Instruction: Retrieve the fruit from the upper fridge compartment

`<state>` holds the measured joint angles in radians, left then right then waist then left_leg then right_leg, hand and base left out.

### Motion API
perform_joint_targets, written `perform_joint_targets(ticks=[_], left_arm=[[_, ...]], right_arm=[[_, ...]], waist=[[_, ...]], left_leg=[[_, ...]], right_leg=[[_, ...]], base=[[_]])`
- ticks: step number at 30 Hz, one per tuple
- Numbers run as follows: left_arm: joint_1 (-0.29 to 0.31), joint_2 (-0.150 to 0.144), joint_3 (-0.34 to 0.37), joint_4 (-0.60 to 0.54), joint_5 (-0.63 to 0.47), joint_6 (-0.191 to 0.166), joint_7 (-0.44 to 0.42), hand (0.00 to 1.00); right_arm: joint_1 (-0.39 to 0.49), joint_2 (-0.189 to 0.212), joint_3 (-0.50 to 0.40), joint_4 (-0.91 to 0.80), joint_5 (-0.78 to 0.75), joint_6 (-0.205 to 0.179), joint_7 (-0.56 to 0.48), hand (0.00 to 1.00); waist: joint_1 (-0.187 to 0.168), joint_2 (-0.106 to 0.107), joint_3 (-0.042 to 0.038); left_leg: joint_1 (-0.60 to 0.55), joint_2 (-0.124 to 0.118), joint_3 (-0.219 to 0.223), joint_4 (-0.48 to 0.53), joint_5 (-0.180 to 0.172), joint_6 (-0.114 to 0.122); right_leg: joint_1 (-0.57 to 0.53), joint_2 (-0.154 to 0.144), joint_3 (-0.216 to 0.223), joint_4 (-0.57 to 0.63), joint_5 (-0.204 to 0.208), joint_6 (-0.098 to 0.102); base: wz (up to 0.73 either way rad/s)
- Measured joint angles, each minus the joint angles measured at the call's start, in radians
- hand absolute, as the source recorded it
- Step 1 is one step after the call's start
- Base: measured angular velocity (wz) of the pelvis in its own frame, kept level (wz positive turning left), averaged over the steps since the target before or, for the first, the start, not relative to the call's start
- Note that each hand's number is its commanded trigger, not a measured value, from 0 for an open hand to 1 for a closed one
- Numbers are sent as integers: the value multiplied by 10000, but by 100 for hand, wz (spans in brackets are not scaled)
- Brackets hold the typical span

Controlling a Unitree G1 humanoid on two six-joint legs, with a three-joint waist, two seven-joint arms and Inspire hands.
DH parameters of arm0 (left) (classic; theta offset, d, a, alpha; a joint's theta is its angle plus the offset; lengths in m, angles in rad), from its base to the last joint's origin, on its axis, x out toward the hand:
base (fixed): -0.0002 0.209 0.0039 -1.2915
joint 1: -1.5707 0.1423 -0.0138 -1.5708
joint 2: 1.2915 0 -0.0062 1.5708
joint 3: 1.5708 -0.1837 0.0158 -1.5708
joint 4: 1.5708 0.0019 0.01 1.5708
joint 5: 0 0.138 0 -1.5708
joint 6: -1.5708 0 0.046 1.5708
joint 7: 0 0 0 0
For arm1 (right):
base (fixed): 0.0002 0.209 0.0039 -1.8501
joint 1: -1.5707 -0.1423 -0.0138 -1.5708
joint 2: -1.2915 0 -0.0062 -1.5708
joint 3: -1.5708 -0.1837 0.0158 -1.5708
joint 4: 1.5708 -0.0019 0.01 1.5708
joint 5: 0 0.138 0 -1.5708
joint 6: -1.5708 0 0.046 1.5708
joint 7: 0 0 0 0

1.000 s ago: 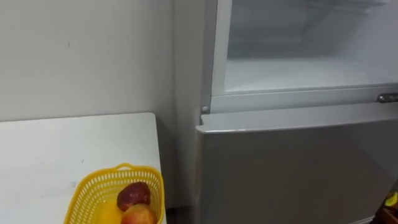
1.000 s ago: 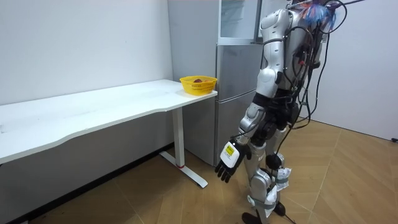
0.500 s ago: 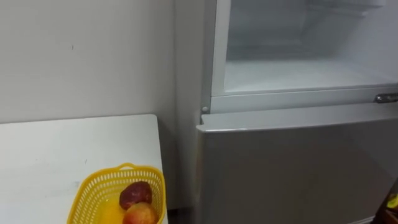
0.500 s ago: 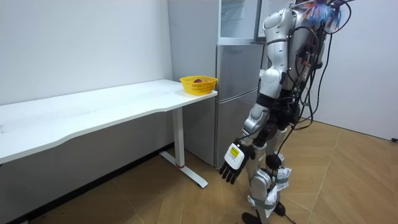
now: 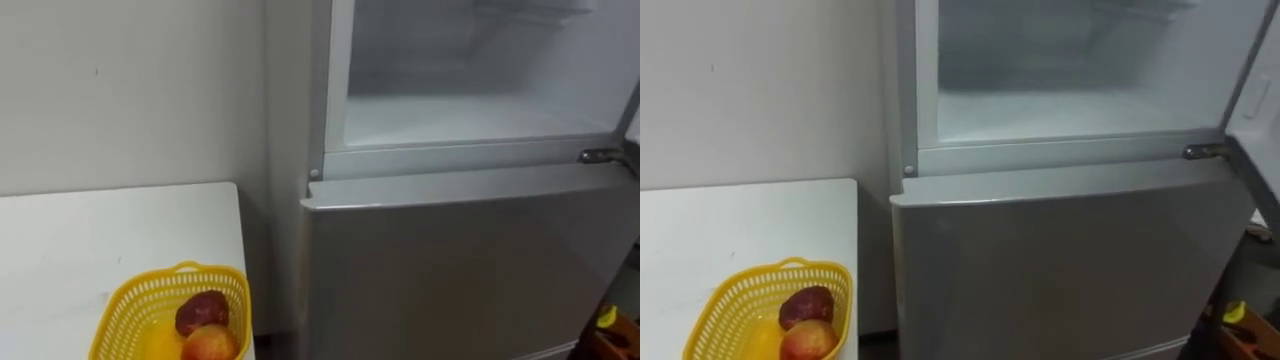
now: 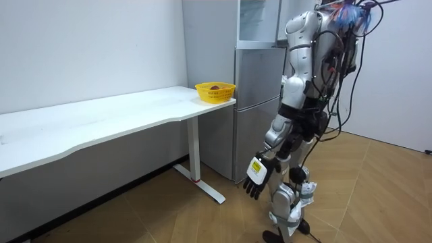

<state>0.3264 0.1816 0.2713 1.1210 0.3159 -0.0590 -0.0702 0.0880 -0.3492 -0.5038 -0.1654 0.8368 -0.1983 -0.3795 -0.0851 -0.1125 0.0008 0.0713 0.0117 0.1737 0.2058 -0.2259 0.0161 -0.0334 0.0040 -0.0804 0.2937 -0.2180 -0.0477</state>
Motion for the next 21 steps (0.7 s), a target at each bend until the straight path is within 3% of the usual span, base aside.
perform_joint_targets(ticks=[4, 7, 10, 16, 21], left_arm=[[26, 132, -18, 38, -3, 153, 5, 0], [8, 253, -41, 22, -3, 256, 33, 0], [-6, 280, -215, 21, -9, 344, 212, 0], [1, 437, -235, 0, -69, 663, 421, 0], [38, 454, -208, 0, -72, 774, 407, 0]], right_arm=[[2, -489, 352, -1, -318, 402, 1490, 0], [2, -687, 697, -1, -680, 664, 2344, 0], [10, -768, 904, 3, -1031, 713, 2968, 0], [25, -793, 1365, 1, -1275, 1326, 4294, 0], [116, -861, 1450, -78, -1358, 1528, 4921, 0]], waist=[[149, -311, 58], [379, -415, 19], [470, -419, 7], [644, -358, -6], [569, -377, -31]], left_leg=[[33, 19, -131, 22, -3, -4], [79, 104, -216, -22, -18, -17], [112, 89, -398, -25, -32, -1], [270, 93, -462, -96, -43, 5], [260, 86, -513, -85, -56, 8]], right_leg=[[148, -6, -55, -66, 23, -9], [303, 23, -126, -240, 100, -15], [531, 15, -298, -515, 202, 26], [789, 37, -362, -611, 230, 32], [849, 24, -437, -774, 238, 43]], base=[[9], [8], [15], [6], [3]])
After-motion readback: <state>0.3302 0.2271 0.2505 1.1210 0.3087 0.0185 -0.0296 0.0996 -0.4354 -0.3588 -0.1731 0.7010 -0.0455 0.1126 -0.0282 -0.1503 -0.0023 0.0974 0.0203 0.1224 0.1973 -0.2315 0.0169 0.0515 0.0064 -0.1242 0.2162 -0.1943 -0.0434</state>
